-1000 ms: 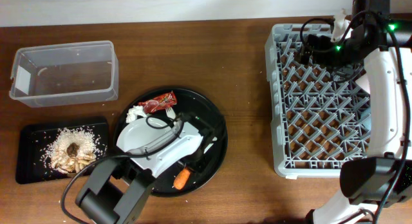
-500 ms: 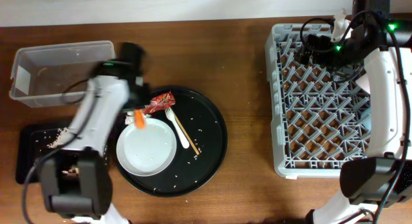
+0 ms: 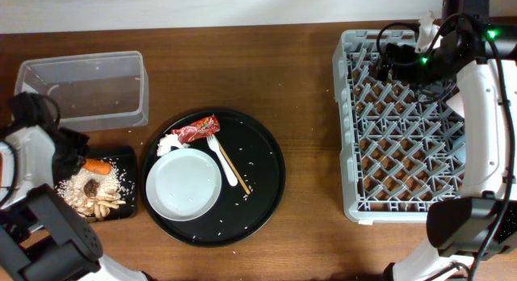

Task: Sort waste into correct bins and load items into the dishwasher rack
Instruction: 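Carry the carrot to the small black tray and release it, then reach the left gripper to the white tissue and grasp it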

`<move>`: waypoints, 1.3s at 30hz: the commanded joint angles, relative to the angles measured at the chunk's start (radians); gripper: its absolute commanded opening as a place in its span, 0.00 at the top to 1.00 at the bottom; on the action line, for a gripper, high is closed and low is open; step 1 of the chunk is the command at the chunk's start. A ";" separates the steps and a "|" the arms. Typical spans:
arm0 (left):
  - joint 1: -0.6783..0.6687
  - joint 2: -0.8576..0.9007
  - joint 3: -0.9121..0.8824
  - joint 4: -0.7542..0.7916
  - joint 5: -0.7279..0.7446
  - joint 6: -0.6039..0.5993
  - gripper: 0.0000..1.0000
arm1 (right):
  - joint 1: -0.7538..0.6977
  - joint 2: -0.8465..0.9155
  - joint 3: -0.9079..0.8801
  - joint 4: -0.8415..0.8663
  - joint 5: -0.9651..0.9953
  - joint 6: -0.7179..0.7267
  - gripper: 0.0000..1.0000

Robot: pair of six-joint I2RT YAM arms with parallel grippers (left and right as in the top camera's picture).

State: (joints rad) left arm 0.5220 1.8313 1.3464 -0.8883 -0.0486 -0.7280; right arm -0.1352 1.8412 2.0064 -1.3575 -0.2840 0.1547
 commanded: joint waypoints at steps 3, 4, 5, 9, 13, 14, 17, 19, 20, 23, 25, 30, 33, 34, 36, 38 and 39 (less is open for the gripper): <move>0.068 0.003 -0.100 0.061 0.008 -0.046 0.77 | -0.003 -0.002 0.008 0.001 0.012 0.003 0.01; 0.068 0.003 -0.107 0.066 0.008 -0.046 0.76 | -0.003 -0.002 0.008 0.001 0.012 0.003 0.01; 0.068 0.003 -0.111 0.070 0.009 -0.045 0.76 | -0.003 -0.002 0.008 0.001 0.012 0.003 0.01; 0.068 0.003 -0.112 0.074 0.094 -0.045 0.67 | -0.003 -0.002 0.008 0.001 0.012 0.003 0.02; 0.068 0.003 -0.112 0.077 0.132 -0.044 0.37 | -0.003 -0.002 0.008 0.001 0.012 0.003 0.01; 0.067 0.003 -0.111 0.077 0.136 -0.041 0.37 | -0.003 -0.002 0.008 0.001 0.012 0.003 0.01; 0.067 -0.006 -0.103 0.076 0.205 0.051 0.37 | -0.003 -0.002 0.008 0.001 0.012 0.003 0.02; 0.050 -0.038 -0.100 0.074 0.252 0.097 0.37 | -0.003 -0.002 0.008 0.001 0.012 0.003 0.01; 0.032 -0.072 -0.100 0.073 0.251 0.098 0.37 | -0.003 -0.002 0.008 0.001 0.012 0.003 0.01; -0.028 -0.188 -0.100 0.073 0.251 0.102 0.37 | -0.003 -0.002 0.008 0.001 0.012 0.003 0.01; -0.119 -0.293 -0.100 0.073 0.251 0.143 0.37 | -0.003 -0.002 0.008 0.001 0.012 0.003 0.01; -0.372 -0.367 -0.101 0.085 0.252 0.146 0.22 | -0.003 -0.002 0.008 0.001 0.012 0.003 0.01; -0.535 -0.365 -0.101 0.098 0.231 0.147 0.14 | -0.003 -0.002 0.008 0.001 0.012 0.003 0.01; -0.581 -0.364 -0.101 0.107 0.204 0.146 0.14 | -0.003 -0.002 0.008 0.001 0.012 0.003 0.01; -0.694 -0.354 -0.101 0.127 0.023 0.147 0.17 | -0.003 -0.002 0.008 0.001 0.012 0.003 0.01; -0.716 -0.337 -0.101 0.130 -0.087 0.147 0.22 | -0.003 -0.002 0.008 0.001 0.012 0.003 0.01; -0.718 -0.308 -0.101 0.137 -0.149 0.147 0.23 | -0.003 -0.002 0.008 0.001 0.012 0.003 0.01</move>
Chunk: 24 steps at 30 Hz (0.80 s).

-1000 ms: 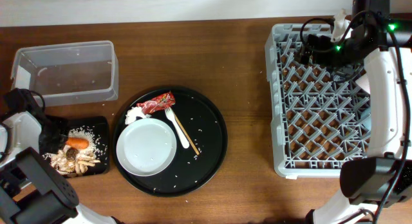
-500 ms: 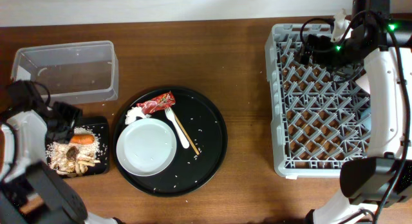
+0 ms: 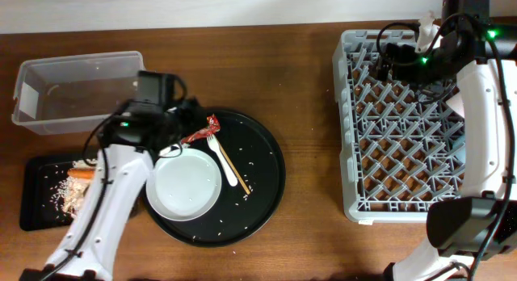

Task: Sort waste into correct bins and load items into the dishwasher rack
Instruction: 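Reach the left gripper to the white tissue and grasp it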

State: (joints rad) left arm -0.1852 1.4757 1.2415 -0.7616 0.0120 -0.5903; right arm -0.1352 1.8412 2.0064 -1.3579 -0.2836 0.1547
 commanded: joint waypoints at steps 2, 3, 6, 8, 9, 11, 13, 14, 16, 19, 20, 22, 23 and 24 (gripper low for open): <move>-0.011 0.121 0.004 0.034 -0.219 0.010 0.23 | -0.003 -0.002 0.008 0.001 0.011 0.003 0.01; -0.011 0.149 0.004 0.041 -0.219 0.019 0.23 | -0.003 -0.002 0.008 0.001 0.011 0.003 0.01; 0.002 0.248 0.004 0.072 -0.275 0.024 0.28 | -0.003 -0.002 0.008 0.001 0.011 0.003 0.01; 0.006 0.309 0.004 0.084 -0.275 0.024 0.31 | -0.003 -0.002 0.008 0.001 0.011 0.003 0.01; 0.006 0.330 0.004 0.090 -0.276 0.024 0.31 | -0.003 -0.002 0.008 0.001 0.012 0.003 0.01; 0.006 0.367 0.004 0.095 -0.291 0.008 0.31 | -0.003 -0.002 0.008 0.001 0.011 0.003 0.01; 0.006 0.391 0.004 0.095 -0.290 0.007 0.31 | -0.003 -0.002 0.008 0.001 0.012 0.003 0.01; 0.006 0.405 0.004 0.096 -0.291 -0.001 0.31 | -0.003 -0.002 0.008 0.001 0.011 0.003 0.01; 0.006 0.418 0.004 0.097 -0.309 -0.032 0.31 | -0.003 -0.002 0.008 0.001 0.011 0.003 0.01; 0.006 0.424 0.004 0.103 -0.309 -0.032 0.32 | -0.003 -0.002 0.008 0.001 0.011 0.003 0.01; 0.006 0.424 0.004 0.106 -0.311 -0.031 0.34 | -0.003 -0.002 0.008 0.001 0.012 0.003 0.01; 0.006 0.424 0.004 0.106 -0.339 -0.049 0.38 | -0.003 -0.002 0.008 0.001 0.011 0.003 0.01; 0.006 0.424 0.004 0.106 -0.338 -0.050 0.38 | -0.003 -0.002 0.008 0.001 0.011 0.003 0.01; 0.006 0.424 0.004 0.102 -0.338 -0.050 0.38 | -0.003 -0.002 0.008 0.001 0.011 0.003 0.01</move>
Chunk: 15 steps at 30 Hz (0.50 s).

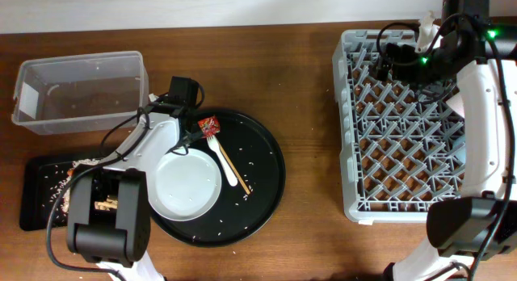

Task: Sort waste into correct bins and load items into the dishwasher rack
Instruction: 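Reach the left gripper to the white tissue and grasp it, then carry the tissue to the clear plastic bin and release it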

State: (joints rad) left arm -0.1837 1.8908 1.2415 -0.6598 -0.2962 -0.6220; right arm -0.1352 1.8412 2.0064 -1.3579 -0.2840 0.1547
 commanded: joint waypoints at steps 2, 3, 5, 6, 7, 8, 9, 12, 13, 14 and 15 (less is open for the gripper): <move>0.003 0.009 0.003 -0.013 -0.029 -0.041 0.38 | -0.003 -0.002 0.008 0.001 0.012 0.003 0.01; 0.003 0.009 0.003 -0.015 -0.026 -0.044 0.38 | -0.003 -0.002 0.008 0.001 0.012 0.003 0.01; 0.003 0.010 0.003 -0.023 -0.022 -0.052 0.39 | -0.003 -0.002 0.008 0.001 0.012 0.003 0.01; 0.003 0.010 0.003 -0.036 -0.022 -0.078 0.39 | -0.003 -0.002 0.008 0.001 0.012 0.003 0.01; 0.003 0.010 0.003 -0.049 -0.022 -0.093 0.39 | -0.003 -0.002 0.008 0.001 0.012 0.003 0.01; 0.003 0.010 0.003 -0.051 -0.029 -0.093 0.39 | -0.003 -0.002 0.008 0.001 0.012 0.003 0.01; 0.003 0.010 0.003 -0.053 -0.034 -0.093 0.39 | -0.003 -0.002 0.008 0.001 0.012 0.003 0.01; 0.003 0.010 0.003 -0.049 -0.037 -0.093 0.44 | -0.003 -0.002 0.008 0.001 0.012 0.003 0.01; 0.003 0.012 0.003 -0.048 -0.041 -0.093 0.47 | -0.003 -0.002 0.008 0.001 0.012 0.003 0.01; 0.003 0.016 0.003 -0.048 -0.041 -0.093 0.47 | -0.003 -0.002 0.008 0.001 0.012 0.003 0.01; 0.004 0.024 0.003 -0.045 -0.041 -0.093 0.48 | -0.003 -0.002 0.008 0.001 0.012 0.003 0.01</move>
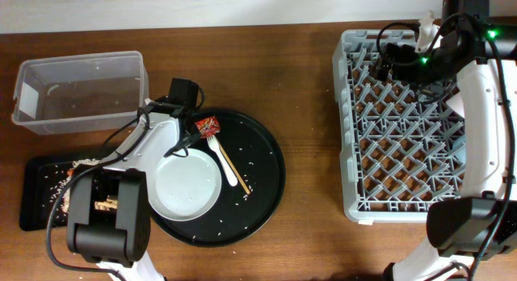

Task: Sort waste into correct bins and load items into the dishwasher rack
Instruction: 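Carry the tissue to the clear plastic bin and release it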

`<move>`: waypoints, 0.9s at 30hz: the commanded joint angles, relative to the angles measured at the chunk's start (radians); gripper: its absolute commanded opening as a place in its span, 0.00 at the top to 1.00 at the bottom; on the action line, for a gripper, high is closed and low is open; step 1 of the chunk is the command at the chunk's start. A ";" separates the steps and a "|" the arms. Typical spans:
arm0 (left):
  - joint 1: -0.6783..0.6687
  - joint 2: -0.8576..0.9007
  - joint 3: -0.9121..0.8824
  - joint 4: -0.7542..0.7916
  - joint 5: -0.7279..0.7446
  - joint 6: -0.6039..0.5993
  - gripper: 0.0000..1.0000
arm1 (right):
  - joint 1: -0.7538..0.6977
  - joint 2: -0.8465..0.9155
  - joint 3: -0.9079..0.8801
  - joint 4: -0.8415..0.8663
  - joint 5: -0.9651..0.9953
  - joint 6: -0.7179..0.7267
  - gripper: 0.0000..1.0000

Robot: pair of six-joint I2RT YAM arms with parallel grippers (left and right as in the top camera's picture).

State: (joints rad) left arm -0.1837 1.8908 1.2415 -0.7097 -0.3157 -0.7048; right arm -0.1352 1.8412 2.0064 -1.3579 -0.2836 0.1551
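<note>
A red snack wrapper [208, 124] lies bunched at the upper left of the round black tray [262, 180]. My left gripper [191, 132] is at the wrapper's left end and looks shut on it; that end is hidden by the fingers. A white plate [190, 186] and a fork [226, 161] also lie on the tray. The clear plastic bin [81, 91] stands at the back left. A black square tray [40, 196] with food scraps lies at the front left. My right gripper [387, 61] hangs over the grey dishwasher rack [408, 127]; its jaws are too dark to read.
My left arm [137, 156] crosses between the bin and the plate, hiding part of the scrap tray. Rice grains are scattered on the round tray. The rack fills the right side up to the table's edge.
The wrapper has shifted a little to the left and looks more bunched against my left gripper. The right arm has not moved.
My left gripper was first over the scrap tray at the far left, with the wrapper lying flat and long beside a white crumpled napkin. Then the arm reached the round tray's left rim. Later it was at the wrapper, which is now bunched in the fingers.
</note>
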 commanded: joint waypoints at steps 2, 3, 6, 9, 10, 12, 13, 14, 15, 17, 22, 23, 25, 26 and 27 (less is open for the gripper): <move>0.004 0.054 0.003 0.006 -0.023 -0.010 0.59 | -0.003 -0.002 0.008 0.001 0.011 0.002 0.01; 0.004 0.061 0.003 0.006 -0.030 -0.010 0.69 | -0.003 -0.002 0.008 0.001 0.011 0.002 0.01; 0.003 0.060 0.015 -0.003 -0.065 -0.009 0.83 | -0.003 -0.002 0.008 0.001 0.011 0.002 0.01; 0.003 0.055 0.069 -0.063 -0.074 -0.009 0.96 | -0.003 -0.002 0.008 0.001 0.012 0.002 0.01; 0.002 0.051 0.100 -0.088 -0.074 -0.009 0.99 | -0.003 -0.002 0.008 0.001 0.011 0.002 0.01; 0.001 0.040 0.134 -0.116 -0.073 -0.008 0.99 | -0.003 -0.002 0.008 0.001 0.011 0.002 0.01; 0.002 0.032 0.145 -0.129 -0.066 -0.008 0.99 | -0.003 -0.002 0.008 0.001 0.011 0.002 0.01; 0.002 0.011 0.156 -0.143 -0.055 -0.004 0.99 | -0.003 -0.002 0.008 0.001 0.012 0.002 0.01; 0.000 -0.015 0.157 -0.144 -0.039 0.003 0.99 | -0.003 -0.002 0.008 0.001 0.011 0.002 0.01; -0.007 -0.061 0.157 -0.144 -0.019 0.003 0.99 | -0.003 -0.002 0.008 0.001 0.012 0.002 0.01; -0.013 -0.242 0.158 -0.086 -0.009 0.002 0.99 | -0.003 -0.002 0.008 0.001 0.011 0.002 0.01; -0.006 -0.270 0.158 -0.034 -0.061 0.002 0.99 | -0.003 -0.002 0.008 0.001 0.011 0.002 0.01; 0.029 -0.277 0.158 0.059 -0.081 0.002 0.99 | -0.003 -0.002 0.008 0.001 0.011 0.002 0.01; 0.071 -0.270 0.157 0.130 -0.082 0.002 0.99 | -0.003 -0.002 0.008 0.001 0.011 0.002 0.01; 0.106 -0.262 0.157 0.182 -0.082 0.002 0.99 | -0.003 -0.002 0.008 0.001 0.011 0.002 0.01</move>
State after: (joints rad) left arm -0.1585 1.6264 1.3907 -0.6201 -0.3653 -0.7109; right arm -0.1352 1.8412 2.0064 -1.3579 -0.2840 0.1547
